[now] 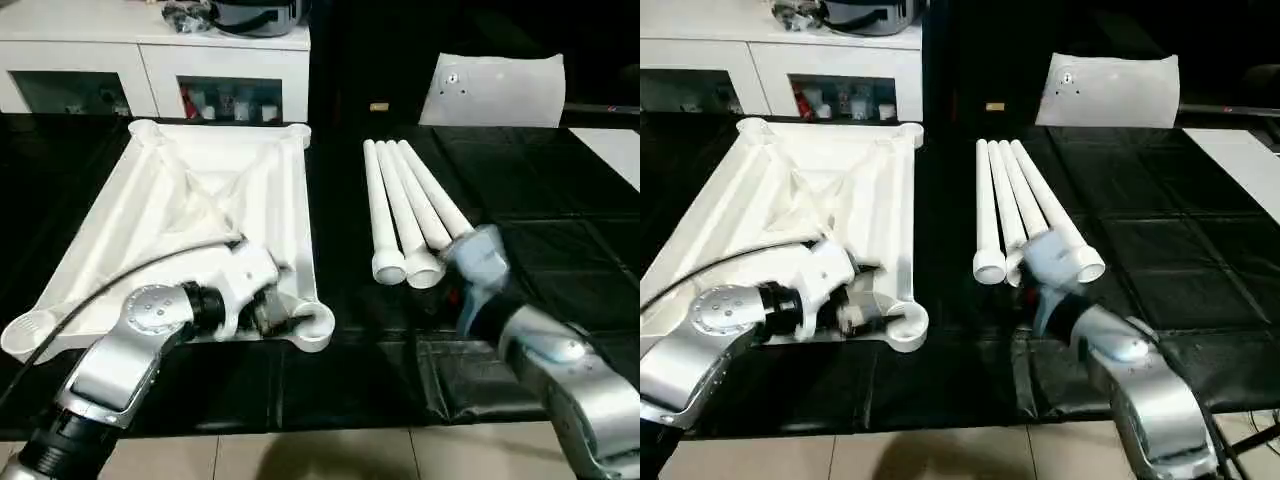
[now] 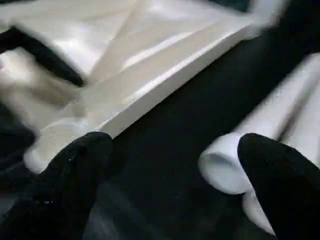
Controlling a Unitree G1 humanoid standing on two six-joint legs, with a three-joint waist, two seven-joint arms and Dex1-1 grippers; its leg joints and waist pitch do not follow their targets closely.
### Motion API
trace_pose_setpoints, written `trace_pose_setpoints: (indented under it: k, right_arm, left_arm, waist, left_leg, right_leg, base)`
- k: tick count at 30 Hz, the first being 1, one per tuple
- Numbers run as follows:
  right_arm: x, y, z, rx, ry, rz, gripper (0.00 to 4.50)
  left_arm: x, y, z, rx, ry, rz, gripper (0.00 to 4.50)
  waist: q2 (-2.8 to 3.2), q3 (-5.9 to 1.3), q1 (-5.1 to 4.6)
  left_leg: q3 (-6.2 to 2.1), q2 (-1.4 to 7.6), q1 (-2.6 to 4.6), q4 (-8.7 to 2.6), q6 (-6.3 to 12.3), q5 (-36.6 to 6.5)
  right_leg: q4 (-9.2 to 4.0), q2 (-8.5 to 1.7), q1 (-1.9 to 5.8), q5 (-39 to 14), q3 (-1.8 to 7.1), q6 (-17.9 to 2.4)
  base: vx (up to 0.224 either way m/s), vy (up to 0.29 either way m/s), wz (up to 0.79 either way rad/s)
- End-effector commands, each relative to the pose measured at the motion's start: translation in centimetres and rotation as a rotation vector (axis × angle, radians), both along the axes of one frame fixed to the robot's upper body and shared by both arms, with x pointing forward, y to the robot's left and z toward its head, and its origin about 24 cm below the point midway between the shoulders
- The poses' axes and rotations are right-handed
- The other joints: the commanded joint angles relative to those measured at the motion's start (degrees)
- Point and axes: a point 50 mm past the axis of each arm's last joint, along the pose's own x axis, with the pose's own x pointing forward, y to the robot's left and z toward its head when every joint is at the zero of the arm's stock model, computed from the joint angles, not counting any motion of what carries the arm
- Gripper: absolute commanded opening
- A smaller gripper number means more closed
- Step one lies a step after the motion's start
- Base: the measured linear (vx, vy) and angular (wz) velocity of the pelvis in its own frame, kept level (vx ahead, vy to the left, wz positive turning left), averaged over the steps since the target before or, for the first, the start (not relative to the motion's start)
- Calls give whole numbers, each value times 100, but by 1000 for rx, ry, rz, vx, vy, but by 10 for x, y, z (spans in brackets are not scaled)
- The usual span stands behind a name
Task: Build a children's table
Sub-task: Move to table, then move table base
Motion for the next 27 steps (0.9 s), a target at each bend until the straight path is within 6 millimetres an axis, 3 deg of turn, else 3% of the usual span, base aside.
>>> trace_pose_setpoints:
  k: [1, 4, 7, 11, 19, 27]
  right_arm:
    - [-5, 3, 6, 10, -1, 68, 450]
    - [-11, 3, 5, 0, 19, 132, 450]
    - [-16, 4, 4, -17, 41, 189, 450]
    - [-19, 4, 3, -22, 61, 216, 450]
    - [-23, 8, 0, -29, 78, 270, 450]
    - [-23, 8, -1, -42, 77, 282, 450]
  left_arm:
    - [1, 2, 4, 4, 16, -49, 377]
    - [0, 7, 4, 23, 61, -81, 358]
    - [-2, 14, 2, 54, 107, -123, 321]
    - [-2, 21, 0, 95, 123, -127, 281]
    - [3, 32, -3, 155, 89, -100, 226]
    - [6, 36, -7, 184, 78, -101, 159]
  waist:
    - [61, -288, 19]
    - [81, -271, 17]
    - [80, -244, 29]
    - [69, -229, 20]
    - [53, -243, 24]
    - [35, -232, 35]
  left_leg:
    - [-34, 325, -82, -466, 228, -222]
    - [-18, 338, -77, -467, 309, -180]
    - [-17, 356, -64, -497, 255, -532]
    - [-20, 369, -64, -518, 161, -718]
    - [-15, 374, -76, -512, 190, -535]
    - [-9, 377, -79, -520, 174, -594]
  right_leg:
    - [-386, -427, 290, -124, 312, -1293]
    - [-387, -430, 272, -6, 301, -1452]
    - [-423, -430, 258, -549, 303, -1419]
    - [-448, -442, 240, -889, 306, -1386]
    - [-433, -446, 243, -672, 305, -1377]
    - [-449, -454, 233, -822, 314, -1342]
  base:
    - [0, 0, 0]
    - [0, 0, 0]
    - [0, 0, 0]
    - [0, 0, 0]
    - [0, 0, 0]
    - [0, 0, 0]
